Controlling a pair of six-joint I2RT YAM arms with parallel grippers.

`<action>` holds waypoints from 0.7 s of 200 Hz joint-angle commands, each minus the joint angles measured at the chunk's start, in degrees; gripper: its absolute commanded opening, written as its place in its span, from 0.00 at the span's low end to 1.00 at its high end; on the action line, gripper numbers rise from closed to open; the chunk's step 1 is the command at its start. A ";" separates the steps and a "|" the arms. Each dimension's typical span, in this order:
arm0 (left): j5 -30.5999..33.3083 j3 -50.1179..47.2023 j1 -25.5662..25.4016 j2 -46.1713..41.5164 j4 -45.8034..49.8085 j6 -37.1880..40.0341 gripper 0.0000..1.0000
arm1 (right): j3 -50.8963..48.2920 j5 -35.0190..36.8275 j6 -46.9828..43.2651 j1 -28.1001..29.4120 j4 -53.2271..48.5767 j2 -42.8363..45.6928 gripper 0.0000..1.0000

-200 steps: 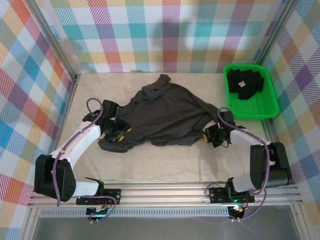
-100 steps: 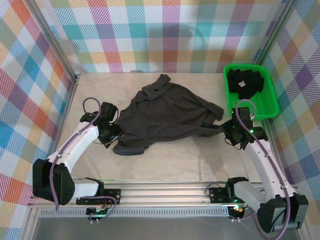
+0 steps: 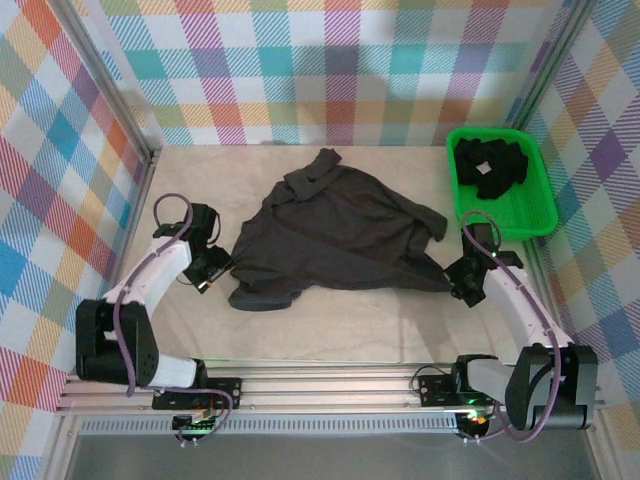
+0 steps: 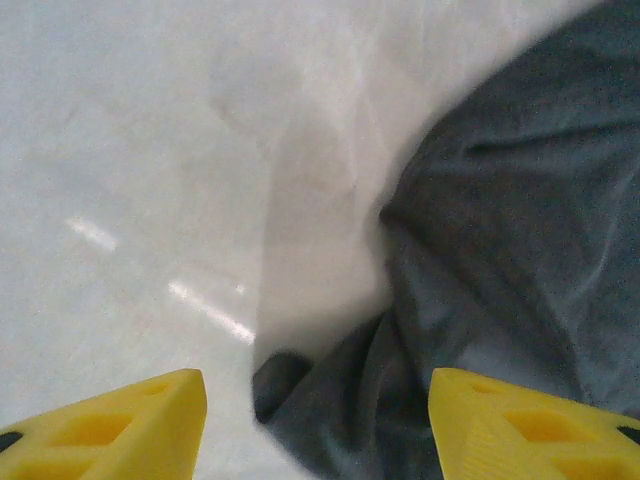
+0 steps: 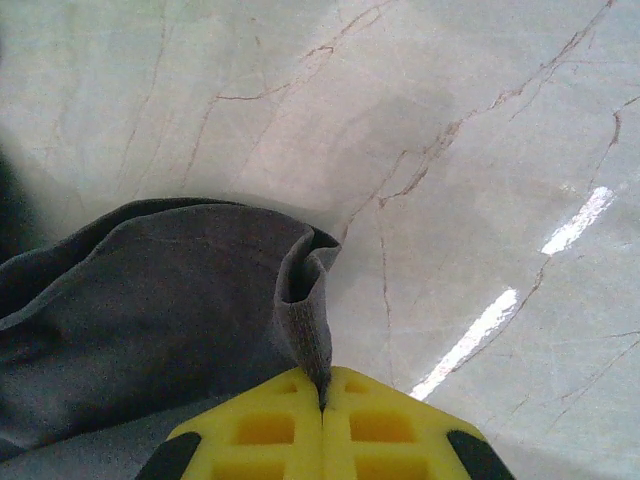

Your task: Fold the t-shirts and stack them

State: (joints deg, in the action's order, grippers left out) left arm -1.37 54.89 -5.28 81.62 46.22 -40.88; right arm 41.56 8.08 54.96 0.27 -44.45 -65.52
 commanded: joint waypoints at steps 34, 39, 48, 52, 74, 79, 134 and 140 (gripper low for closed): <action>-3.67 4.78 0.77 12.52 -10.65 7.73 0.51 | -0.78 -3.95 -3.33 -1.44 0.94 -0.25 0.00; -3.48 5.30 0.84 13.62 -10.34 8.09 0.50 | -0.77 -4.08 -3.31 -1.50 0.94 -0.37 0.00; -3.67 6.03 0.96 15.38 -10.09 8.56 0.50 | -0.65 -4.29 -3.28 -1.54 0.94 -0.40 0.00; -3.85 6.16 0.97 16.03 -10.20 8.69 0.50 | -0.68 -4.48 -3.28 -1.52 1.01 -0.47 0.00; -3.62 6.01 0.97 18.00 -11.09 9.19 0.49 | -0.68 -4.90 -2.93 -1.54 1.31 -0.99 0.00; -3.27 5.94 0.95 18.28 -11.14 9.22 0.49 | -0.68 -5.01 -2.85 -1.55 1.37 -1.14 0.00; -3.31 7.36 0.97 21.62 -13.55 10.26 0.24 | -0.25 -6.18 -2.42 -1.53 2.32 -2.51 0.00; -3.96 7.35 0.97 21.89 -14.25 10.22 0.14 | -0.20 -6.51 -2.53 -1.58 2.67 -2.64 0.00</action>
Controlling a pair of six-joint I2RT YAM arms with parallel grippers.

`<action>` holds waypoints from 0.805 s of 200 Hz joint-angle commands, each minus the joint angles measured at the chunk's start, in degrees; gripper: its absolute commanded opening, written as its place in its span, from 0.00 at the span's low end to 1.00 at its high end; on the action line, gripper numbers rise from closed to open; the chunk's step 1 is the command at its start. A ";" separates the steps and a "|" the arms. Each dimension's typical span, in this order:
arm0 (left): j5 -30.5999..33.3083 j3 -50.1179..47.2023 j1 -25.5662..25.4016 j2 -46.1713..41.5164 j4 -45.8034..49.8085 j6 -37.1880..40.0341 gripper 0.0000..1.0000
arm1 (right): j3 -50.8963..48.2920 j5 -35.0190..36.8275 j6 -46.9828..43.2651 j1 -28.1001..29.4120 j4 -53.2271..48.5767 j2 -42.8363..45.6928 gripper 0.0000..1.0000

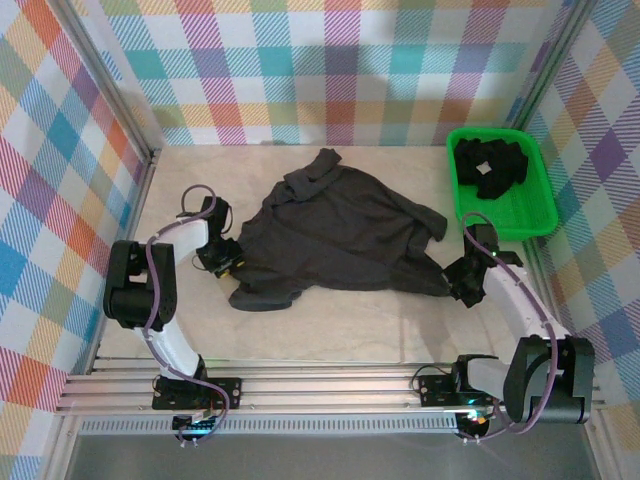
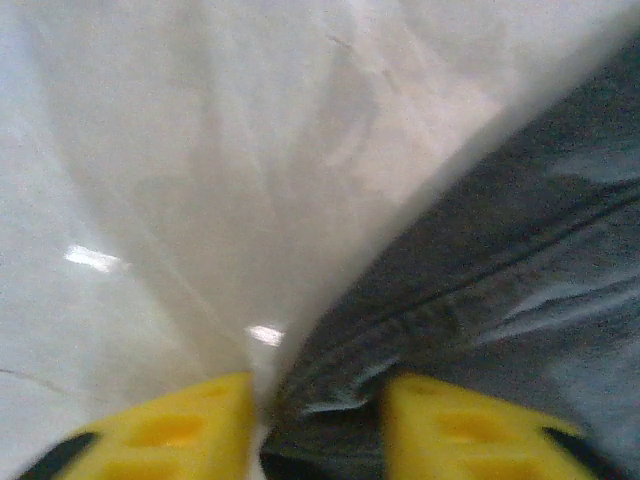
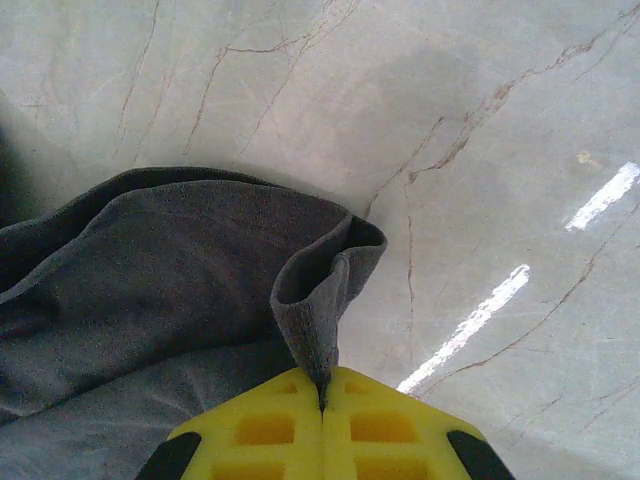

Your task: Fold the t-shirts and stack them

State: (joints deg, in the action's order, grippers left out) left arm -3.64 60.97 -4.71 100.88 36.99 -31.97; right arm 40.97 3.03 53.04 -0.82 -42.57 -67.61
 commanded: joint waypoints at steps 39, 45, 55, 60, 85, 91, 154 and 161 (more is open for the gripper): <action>-5.93 5.11 0.23 -2.36 -8.17 -4.50 0.00 | 6.48 -6.63 -7.61 0.50 5.89 -1.21 0.00; -6.27 6.68 0.21 -3.77 -7.79 -5.92 0.00 | 8.36 -6.85 -8.70 0.79 6.33 -0.92 0.00; -6.76 10.05 0.23 -5.90 -7.09 -8.12 0.00 | 12.09 -7.43 -10.05 1.03 6.75 -0.61 0.00; -6.81 11.76 0.23 -7.06 -6.79 -9.21 0.00 | 14.03 -7.77 -10.59 1.10 7.15 -0.59 0.00; -5.56 20.40 0.40 -11.73 -6.58 -15.48 0.00 | 24.79 -9.11 -11.54 1.09 8.61 -1.73 0.00; -5.20 22.58 0.47 -12.43 -6.51 -16.78 0.00 | 27.02 -9.53 -11.64 1.09 9.04 -2.41 0.00; -1.19 38.97 4.79 -20.42 -5.46 -26.65 0.00 | 50.12 -11.08 -9.01 0.57 14.69 -6.75 0.00; -1.09 40.27 5.66 -21.59 -5.61 -27.38 0.00 | 51.53 -11.26 -8.19 0.31 16.16 -6.66 0.00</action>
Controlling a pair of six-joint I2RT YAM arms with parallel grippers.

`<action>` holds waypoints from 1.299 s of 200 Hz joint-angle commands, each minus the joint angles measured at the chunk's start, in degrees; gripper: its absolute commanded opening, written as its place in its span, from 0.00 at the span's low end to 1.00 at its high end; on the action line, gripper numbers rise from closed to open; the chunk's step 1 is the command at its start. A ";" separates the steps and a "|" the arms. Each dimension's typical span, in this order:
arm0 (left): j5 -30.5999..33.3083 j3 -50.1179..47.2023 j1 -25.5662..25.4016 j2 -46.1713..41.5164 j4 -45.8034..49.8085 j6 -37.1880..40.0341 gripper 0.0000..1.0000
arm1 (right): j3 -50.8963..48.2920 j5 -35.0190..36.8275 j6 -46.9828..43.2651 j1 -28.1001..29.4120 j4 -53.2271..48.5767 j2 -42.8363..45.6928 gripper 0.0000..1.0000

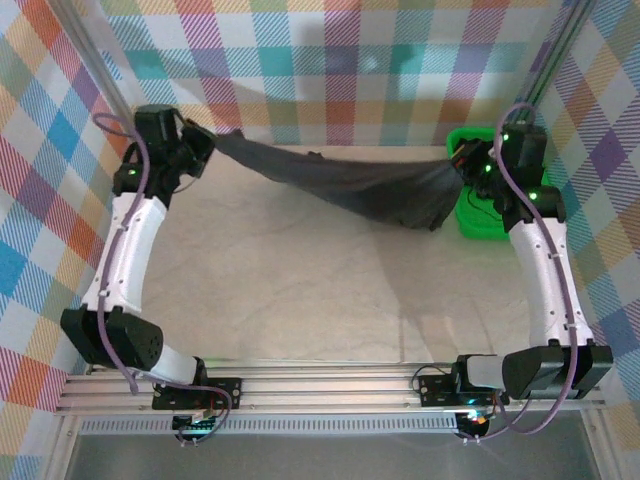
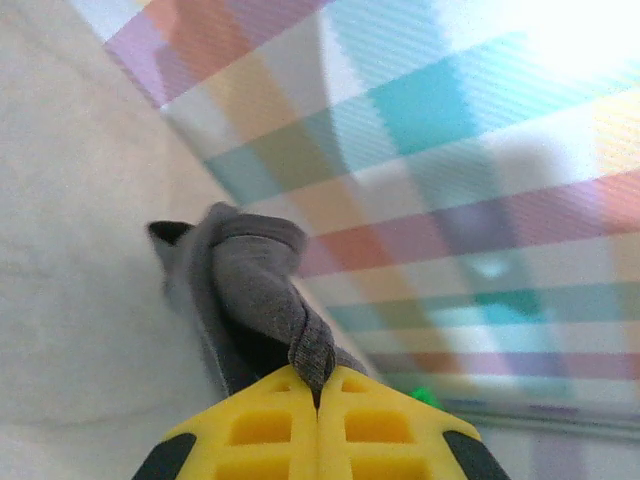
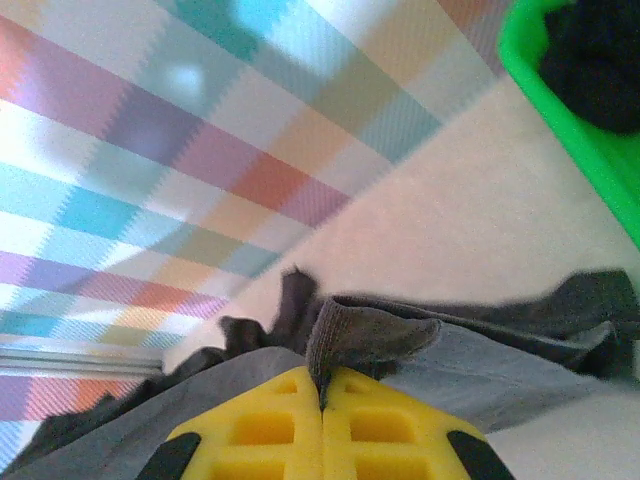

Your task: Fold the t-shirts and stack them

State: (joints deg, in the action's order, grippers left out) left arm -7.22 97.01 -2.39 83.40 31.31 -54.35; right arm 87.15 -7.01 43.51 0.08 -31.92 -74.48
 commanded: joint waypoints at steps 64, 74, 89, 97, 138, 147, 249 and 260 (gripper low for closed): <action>5.96 19.48 6.33 -10.41 0.51 -8.18 0.00 | 10.66 0.14 7.08 -2.35 20.89 6.79 0.00; 7.35 22.26 6.34 -10.86 1.11 -8.31 0.00 | 11.26 0.11 8.11 -2.40 21.77 7.48 0.00; 8.70 25.67 6.37 -10.54 1.87 -8.88 0.00 | 12.34 -0.65 9.90 -2.45 22.48 7.59 0.00; 8.63 27.50 6.35 -9.71 2.75 -9.09 0.00 | 13.02 -1.43 10.50 -2.39 22.51 7.07 0.00; 3.35 31.09 6.50 -1.02 9.23 -11.70 0.00 | 12.90 -6.02 12.79 -2.41 24.02 1.12 0.00; 1.16 31.05 6.78 1.25 9.41 -12.26 0.00 | 12.78 -7.77 13.73 -2.45 25.67 -1.11 0.00; -13.12 53.03 11.89 24.28 4.04 -12.78 0.00 | 36.75 -14.34 18.10 -2.90 28.94 -26.57 0.00; -13.99 54.57 12.66 24.09 2.52 -13.76 0.00 | 39.94 -13.76 18.39 -3.41 28.08 -27.42 0.00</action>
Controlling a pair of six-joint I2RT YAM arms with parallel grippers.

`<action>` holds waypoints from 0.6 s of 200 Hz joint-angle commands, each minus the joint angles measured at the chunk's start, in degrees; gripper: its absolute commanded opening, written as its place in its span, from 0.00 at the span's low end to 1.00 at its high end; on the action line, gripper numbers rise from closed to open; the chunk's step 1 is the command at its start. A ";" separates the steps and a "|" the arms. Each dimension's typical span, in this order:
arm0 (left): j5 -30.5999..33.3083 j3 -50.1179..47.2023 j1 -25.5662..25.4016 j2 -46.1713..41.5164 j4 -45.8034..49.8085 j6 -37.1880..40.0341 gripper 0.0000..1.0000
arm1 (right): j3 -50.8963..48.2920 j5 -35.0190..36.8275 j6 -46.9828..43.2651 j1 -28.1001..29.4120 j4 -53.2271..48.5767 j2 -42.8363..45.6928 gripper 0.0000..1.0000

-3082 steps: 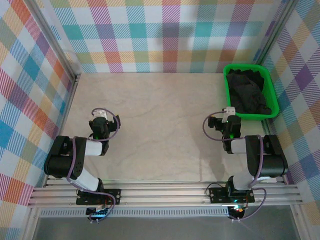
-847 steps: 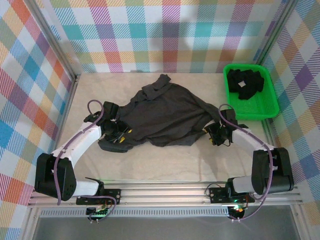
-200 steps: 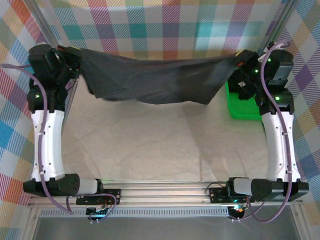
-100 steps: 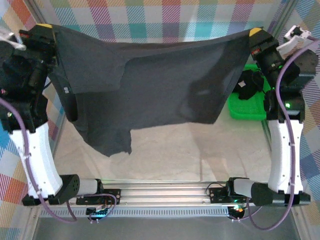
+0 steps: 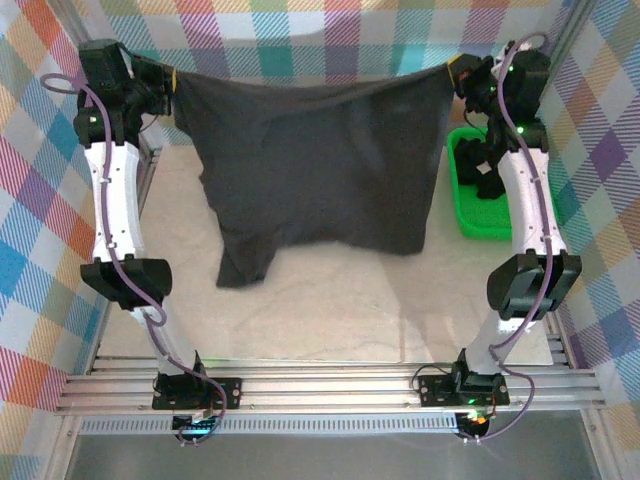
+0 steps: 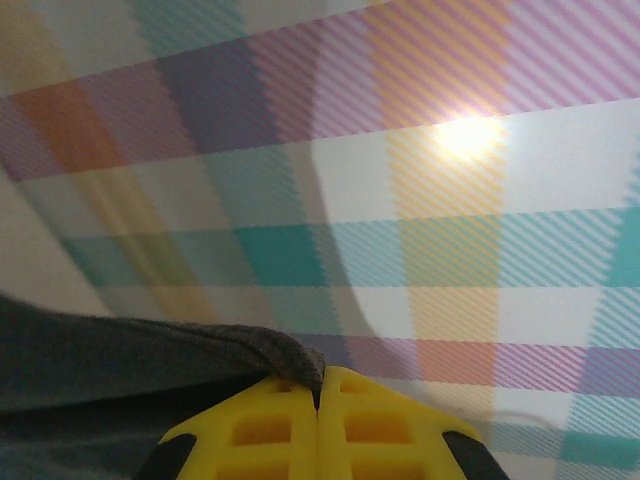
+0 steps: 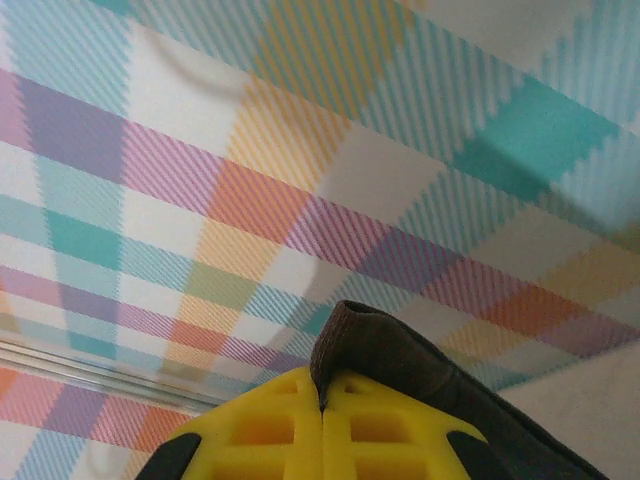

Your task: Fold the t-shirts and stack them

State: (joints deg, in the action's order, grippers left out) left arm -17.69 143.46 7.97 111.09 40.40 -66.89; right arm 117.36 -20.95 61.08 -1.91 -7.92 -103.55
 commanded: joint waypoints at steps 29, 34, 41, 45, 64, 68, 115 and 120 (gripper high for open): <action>-4.27 7.83 2.92 -8.35 -4.43 -2.15 0.00 | 9.73 2.16 1.71 -3.83 2.87 4.56 0.00; -4.21 7.49 2.93 -9.78 -1.99 -1.48 0.00 | 8.40 2.29 1.74 -4.31 2.78 5.68 0.00; -3.31 6.68 2.92 -12.02 2.48 -0.19 0.00 | 5.91 2.40 1.63 -4.88 2.63 7.62 0.00; -2.42 5.90 2.93 -13.68 5.14 0.51 0.00 | 4.33 2.40 1.52 -5.10 2.61 8.84 0.00; 0.59 -10.42 2.38 -25.38 8.81 0.74 0.00 | -6.62 3.21 -0.69 -5.48 0.74 15.99 0.00; 0.78 -17.12 2.03 -29.28 7.56 -0.03 0.00 | -9.54 3.40 -1.13 -5.50 0.40 17.74 0.00; -1.85 -76.60 -1.10 -54.51 1.70 -4.08 0.50 | -48.75 11.21 -6.23 -4.72 -10.56 35.89 0.13; -1.28 -79.76 -1.18 -55.05 3.45 -2.35 0.56 | -51.94 11.28 -7.44 -4.71 -11.31 36.44 0.23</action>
State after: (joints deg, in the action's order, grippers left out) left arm -19.00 80.62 7.46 56.66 40.66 -71.00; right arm 78.81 -14.94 59.40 -7.03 -10.35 -69.01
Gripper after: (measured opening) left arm 0.401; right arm 0.076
